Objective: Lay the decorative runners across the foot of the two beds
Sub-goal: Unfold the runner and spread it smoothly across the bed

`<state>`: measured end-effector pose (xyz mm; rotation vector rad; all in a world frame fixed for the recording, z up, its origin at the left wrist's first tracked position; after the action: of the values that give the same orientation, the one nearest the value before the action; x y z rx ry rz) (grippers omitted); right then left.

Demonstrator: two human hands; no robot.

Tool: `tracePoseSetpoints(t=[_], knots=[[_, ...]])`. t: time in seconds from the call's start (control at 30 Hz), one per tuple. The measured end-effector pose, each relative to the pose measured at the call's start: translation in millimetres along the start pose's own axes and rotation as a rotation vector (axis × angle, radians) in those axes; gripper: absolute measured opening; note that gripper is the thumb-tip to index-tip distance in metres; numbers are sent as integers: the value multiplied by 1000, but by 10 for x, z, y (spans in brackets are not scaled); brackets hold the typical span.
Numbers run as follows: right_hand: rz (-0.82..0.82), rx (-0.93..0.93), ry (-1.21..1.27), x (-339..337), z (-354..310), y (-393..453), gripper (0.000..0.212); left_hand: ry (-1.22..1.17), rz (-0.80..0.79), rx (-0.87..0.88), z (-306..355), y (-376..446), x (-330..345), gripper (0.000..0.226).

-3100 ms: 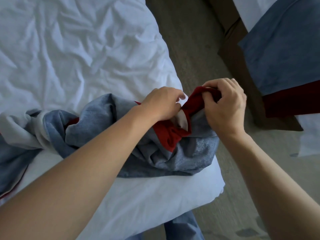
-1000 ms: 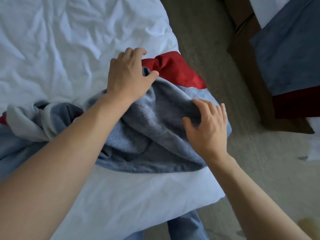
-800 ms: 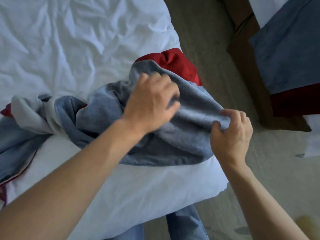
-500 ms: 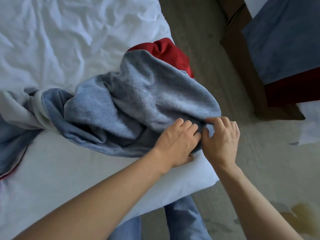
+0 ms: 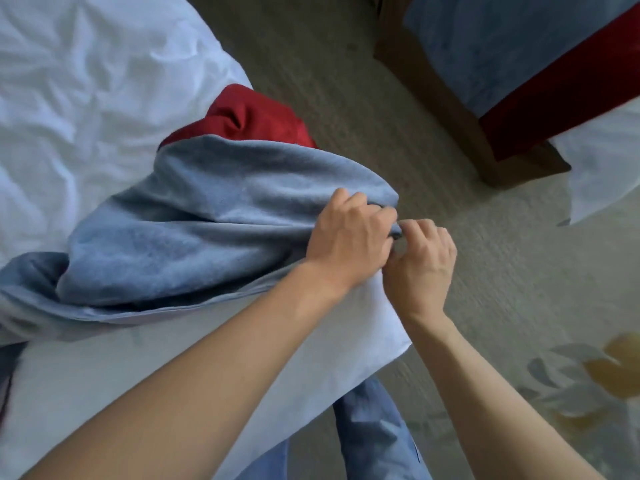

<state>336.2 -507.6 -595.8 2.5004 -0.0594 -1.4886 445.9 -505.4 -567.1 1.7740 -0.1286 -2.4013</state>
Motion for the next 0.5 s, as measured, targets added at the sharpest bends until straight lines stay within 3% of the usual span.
tracePoseSetpoints(t=[0.17, 0.33, 0.5], knots=[[-127, 56, -207, 20, 494, 98, 10, 232, -186, 62, -136, -265, 173, 23], [-213, -260, 16, 177, -124, -108, 30, 176, -155, -21, -343, -480, 83, 12], [-210, -278, -40, 265, -248, -149, 15, 235, -50, -1, -475, -684, -143, 17]])
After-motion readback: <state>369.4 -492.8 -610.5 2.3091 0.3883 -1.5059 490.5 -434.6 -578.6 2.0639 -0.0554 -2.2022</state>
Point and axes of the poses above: each hand's wrist, its own y-axis towards the middle knuckle, its own x-axis out of the palm, z = x × y, the point moved 7 cm from there along y, towards the middle knuckle, and after that the axes turned 15 degrees about z, right-handed, at the moved point
